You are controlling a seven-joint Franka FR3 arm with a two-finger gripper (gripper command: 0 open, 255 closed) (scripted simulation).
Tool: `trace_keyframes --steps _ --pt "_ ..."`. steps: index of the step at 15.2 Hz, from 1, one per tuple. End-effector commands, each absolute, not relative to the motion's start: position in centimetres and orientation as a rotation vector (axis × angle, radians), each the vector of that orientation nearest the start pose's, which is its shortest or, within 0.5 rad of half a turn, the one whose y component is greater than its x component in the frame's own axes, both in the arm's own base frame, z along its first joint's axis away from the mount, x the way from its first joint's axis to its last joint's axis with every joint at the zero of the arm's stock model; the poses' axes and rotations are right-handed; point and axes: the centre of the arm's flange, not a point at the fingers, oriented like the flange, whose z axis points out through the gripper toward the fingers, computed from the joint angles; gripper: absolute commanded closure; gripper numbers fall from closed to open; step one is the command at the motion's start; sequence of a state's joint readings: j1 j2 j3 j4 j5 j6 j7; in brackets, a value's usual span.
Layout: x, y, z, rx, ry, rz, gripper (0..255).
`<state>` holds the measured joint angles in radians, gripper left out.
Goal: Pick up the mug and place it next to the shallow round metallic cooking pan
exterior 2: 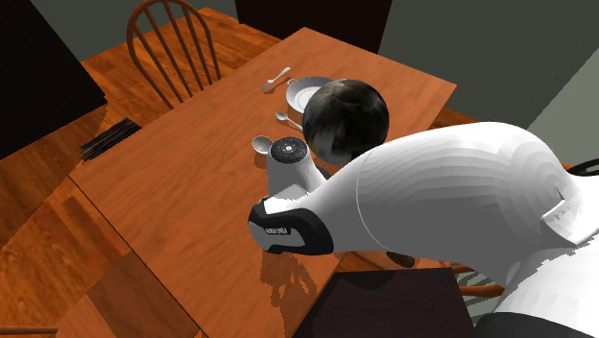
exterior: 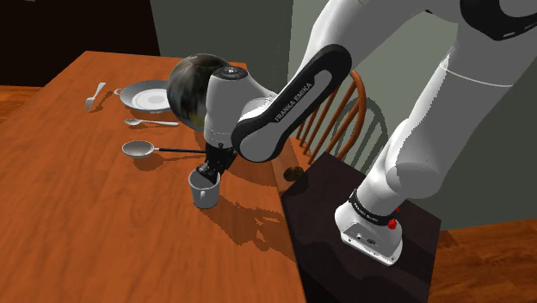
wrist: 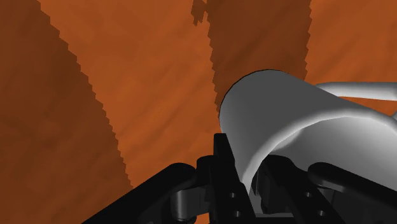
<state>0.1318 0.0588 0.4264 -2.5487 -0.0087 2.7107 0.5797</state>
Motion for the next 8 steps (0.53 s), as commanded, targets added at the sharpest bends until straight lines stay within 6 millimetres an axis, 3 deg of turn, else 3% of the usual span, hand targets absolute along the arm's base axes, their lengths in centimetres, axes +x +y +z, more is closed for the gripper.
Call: trace_keyframes --steps 1,8 --pt "39.5 24.9 26.6 -3.063 0.024 -0.124 255" --pt "39.5 24.9 30.3 -3.063 0.024 -0.124 255"
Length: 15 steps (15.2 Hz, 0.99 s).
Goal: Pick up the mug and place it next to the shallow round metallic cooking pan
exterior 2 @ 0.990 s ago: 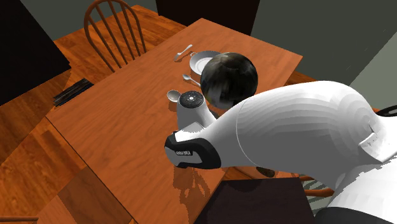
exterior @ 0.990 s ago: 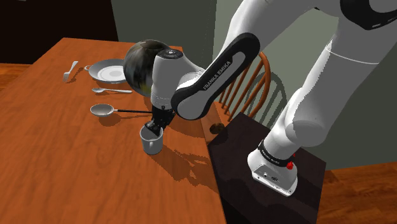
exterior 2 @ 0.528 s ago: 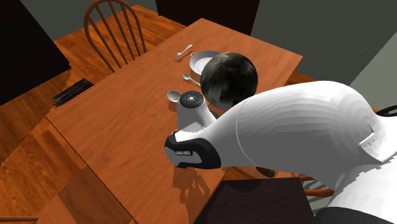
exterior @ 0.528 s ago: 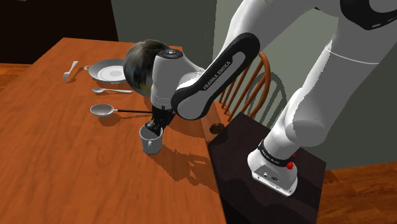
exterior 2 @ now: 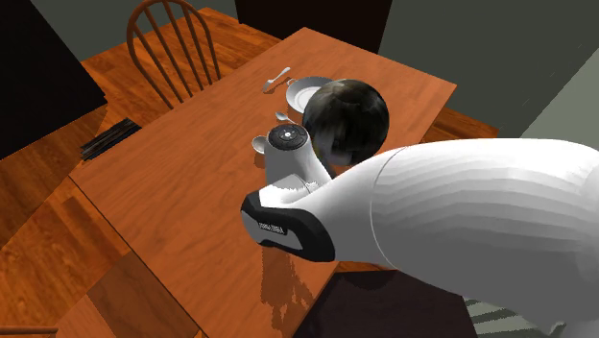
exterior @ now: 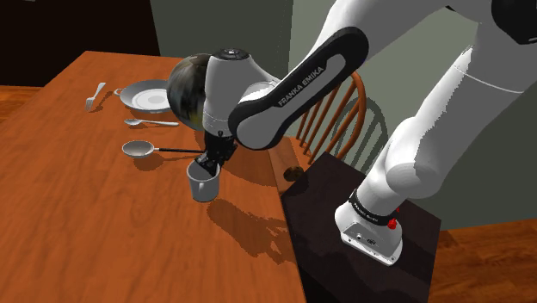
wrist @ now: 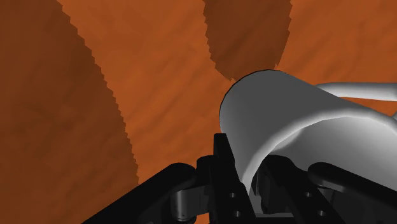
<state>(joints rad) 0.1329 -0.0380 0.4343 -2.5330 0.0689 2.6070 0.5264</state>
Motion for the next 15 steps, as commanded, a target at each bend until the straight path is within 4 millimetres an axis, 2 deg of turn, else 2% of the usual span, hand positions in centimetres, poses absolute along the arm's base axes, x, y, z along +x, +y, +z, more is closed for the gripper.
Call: trace_keyframes --steps 1,15 --pt "39.5 24.9 30.8 -3.063 0.024 -0.124 255" --pt "39.5 24.9 38.2 -3.063 0.024 -0.124 255"
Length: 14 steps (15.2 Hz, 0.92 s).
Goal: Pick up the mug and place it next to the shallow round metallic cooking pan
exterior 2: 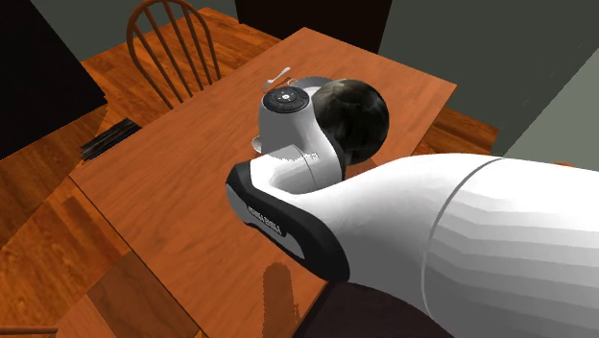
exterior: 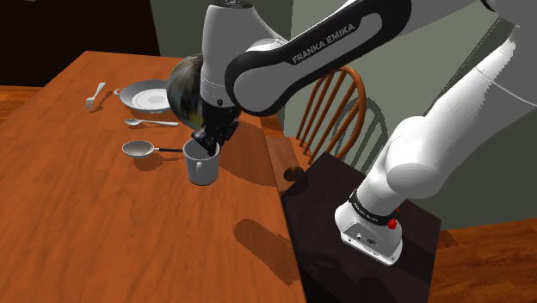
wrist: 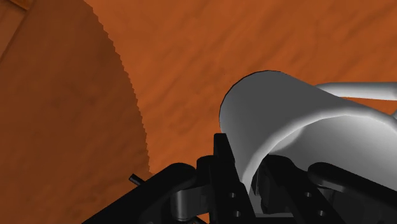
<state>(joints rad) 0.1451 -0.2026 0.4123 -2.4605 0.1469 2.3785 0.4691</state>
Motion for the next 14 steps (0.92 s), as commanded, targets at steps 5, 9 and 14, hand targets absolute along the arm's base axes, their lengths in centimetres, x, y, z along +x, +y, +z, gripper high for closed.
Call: trace_keyframes --steps 5,9,14 --pt "39.5 24.9 40.8 -3.063 0.024 -0.124 255" --pt "39.5 24.9 42.9 -3.063 0.024 -0.124 255" --pt "44.7 24.8 43.4 -3.063 0.024 -0.124 255"
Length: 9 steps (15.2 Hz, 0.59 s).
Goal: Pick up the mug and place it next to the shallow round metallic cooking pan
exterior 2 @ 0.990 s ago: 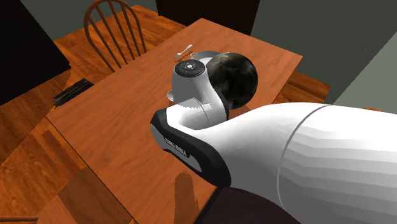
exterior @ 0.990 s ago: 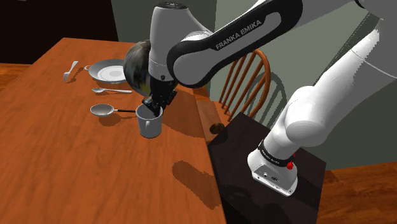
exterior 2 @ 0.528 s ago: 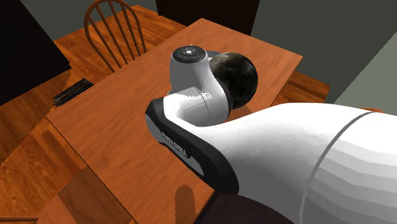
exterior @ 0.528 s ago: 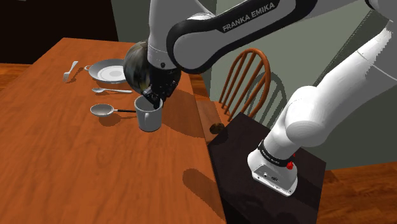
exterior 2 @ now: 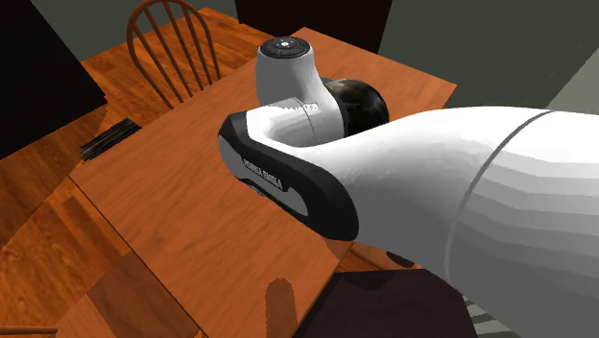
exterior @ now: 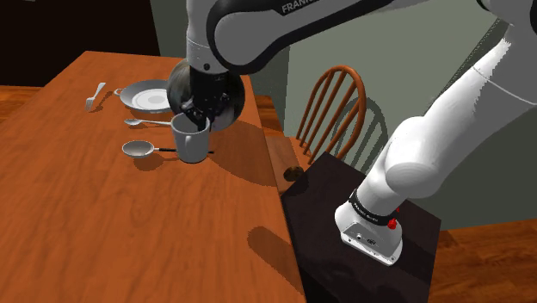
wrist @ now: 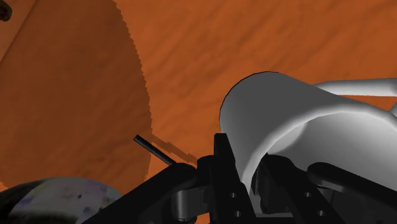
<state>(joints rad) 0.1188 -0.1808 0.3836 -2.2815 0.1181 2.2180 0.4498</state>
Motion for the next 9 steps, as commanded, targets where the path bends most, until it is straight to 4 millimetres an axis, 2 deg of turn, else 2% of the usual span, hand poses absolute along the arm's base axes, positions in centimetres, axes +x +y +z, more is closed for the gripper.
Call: trace_keyframes --steps 1,9 --pt "46.1 24.8 43.4 -3.063 0.024 -0.124 255" --pt "56.6 24.6 43.4 -3.063 0.024 -0.124 255"
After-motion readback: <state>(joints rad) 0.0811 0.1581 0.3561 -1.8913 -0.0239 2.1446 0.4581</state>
